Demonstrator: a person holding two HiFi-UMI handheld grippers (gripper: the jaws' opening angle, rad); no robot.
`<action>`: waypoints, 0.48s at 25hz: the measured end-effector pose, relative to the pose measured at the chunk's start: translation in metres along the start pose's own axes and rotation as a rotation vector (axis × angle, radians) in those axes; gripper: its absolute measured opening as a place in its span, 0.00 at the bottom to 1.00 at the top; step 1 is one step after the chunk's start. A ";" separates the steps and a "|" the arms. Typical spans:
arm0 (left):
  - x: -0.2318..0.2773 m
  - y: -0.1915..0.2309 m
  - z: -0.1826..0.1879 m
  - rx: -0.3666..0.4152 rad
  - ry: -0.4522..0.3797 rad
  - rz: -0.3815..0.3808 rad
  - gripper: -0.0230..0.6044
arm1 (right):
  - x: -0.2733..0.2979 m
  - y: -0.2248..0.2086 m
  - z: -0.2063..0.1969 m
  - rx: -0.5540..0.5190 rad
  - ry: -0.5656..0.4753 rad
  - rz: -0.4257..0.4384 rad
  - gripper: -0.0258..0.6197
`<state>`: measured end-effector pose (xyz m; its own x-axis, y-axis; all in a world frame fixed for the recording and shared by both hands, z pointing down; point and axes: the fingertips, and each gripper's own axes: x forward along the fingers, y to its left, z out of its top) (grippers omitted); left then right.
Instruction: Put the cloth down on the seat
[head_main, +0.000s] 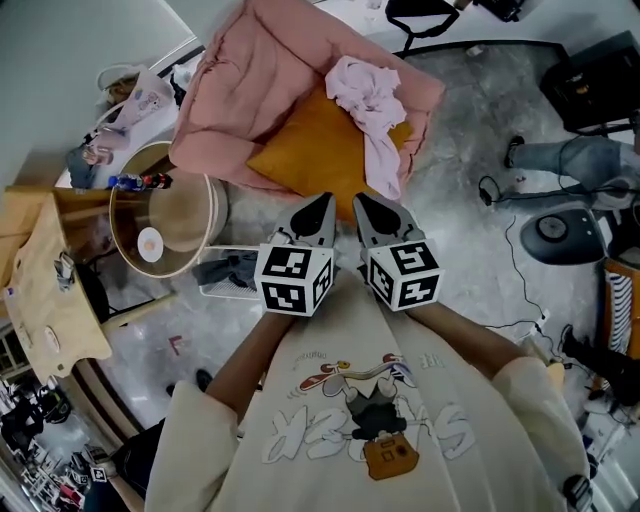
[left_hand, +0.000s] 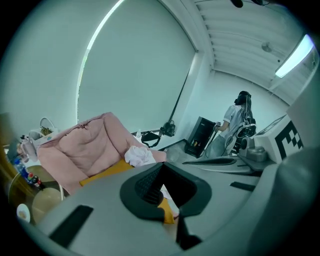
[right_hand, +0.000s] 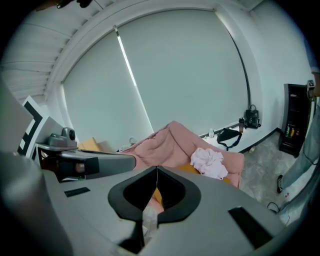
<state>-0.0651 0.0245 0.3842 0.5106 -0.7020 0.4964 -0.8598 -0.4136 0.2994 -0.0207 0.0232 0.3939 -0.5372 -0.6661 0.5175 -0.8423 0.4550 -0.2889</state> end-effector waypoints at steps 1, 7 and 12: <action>0.002 -0.001 0.000 -0.001 0.003 -0.007 0.04 | 0.000 0.001 -0.001 -0.004 0.005 0.003 0.07; 0.006 0.000 -0.001 -0.019 0.013 -0.012 0.04 | 0.001 -0.003 -0.002 -0.004 0.013 -0.006 0.07; 0.005 0.003 -0.004 -0.029 0.015 -0.004 0.04 | 0.003 0.001 -0.003 -0.012 0.017 0.004 0.07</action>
<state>-0.0652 0.0223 0.3902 0.5144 -0.6913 0.5075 -0.8573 -0.3991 0.3253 -0.0228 0.0233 0.3976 -0.5396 -0.6543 0.5298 -0.8397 0.4644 -0.2815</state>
